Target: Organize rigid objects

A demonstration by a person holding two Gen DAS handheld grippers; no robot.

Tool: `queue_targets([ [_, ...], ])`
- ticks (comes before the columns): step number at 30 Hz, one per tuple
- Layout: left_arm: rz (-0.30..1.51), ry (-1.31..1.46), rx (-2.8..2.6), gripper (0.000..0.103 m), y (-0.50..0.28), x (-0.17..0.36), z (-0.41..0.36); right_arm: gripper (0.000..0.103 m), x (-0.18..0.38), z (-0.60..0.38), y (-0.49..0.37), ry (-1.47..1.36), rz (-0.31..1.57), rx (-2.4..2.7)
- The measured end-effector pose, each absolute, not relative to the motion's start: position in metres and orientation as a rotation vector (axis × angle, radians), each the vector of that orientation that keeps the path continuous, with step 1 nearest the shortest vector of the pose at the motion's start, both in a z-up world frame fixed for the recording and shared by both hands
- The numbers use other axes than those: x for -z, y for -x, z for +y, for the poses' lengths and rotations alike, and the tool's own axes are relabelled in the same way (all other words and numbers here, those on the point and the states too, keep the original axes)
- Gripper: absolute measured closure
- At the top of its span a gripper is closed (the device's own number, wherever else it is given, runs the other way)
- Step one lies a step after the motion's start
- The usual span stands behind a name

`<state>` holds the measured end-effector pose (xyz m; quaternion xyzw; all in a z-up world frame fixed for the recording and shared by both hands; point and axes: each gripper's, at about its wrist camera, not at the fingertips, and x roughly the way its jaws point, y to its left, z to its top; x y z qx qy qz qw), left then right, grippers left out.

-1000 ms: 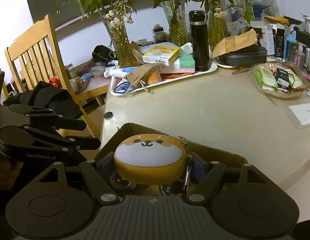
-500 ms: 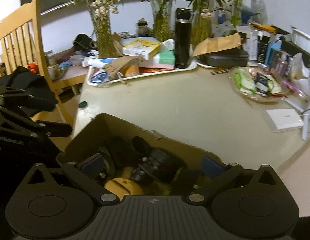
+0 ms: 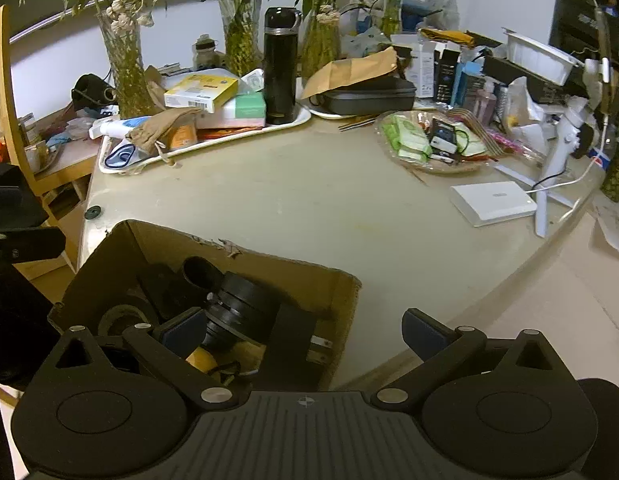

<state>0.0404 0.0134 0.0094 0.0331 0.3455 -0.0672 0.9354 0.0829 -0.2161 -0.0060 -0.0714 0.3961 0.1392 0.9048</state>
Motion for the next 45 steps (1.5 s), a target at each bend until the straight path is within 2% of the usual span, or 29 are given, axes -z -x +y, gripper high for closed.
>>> queue_targets([
  [10,0.716,-0.093,0.069,0.000,-0.033,-0.006,0.007,0.000,0.007,-0.224,-0.070,0.137,0.814,-0.264],
  [29,0.986,-0.083,0.121,0.000,-0.030,0.031,0.006,0.000,0.029,-0.227,-0.053,0.094,1.012,-0.257],
  [45,1.017,-0.096,0.114,0.000,-0.028,0.040,0.001,0.000,0.039,-0.215,-0.049,0.179,1.033,-0.282],
])
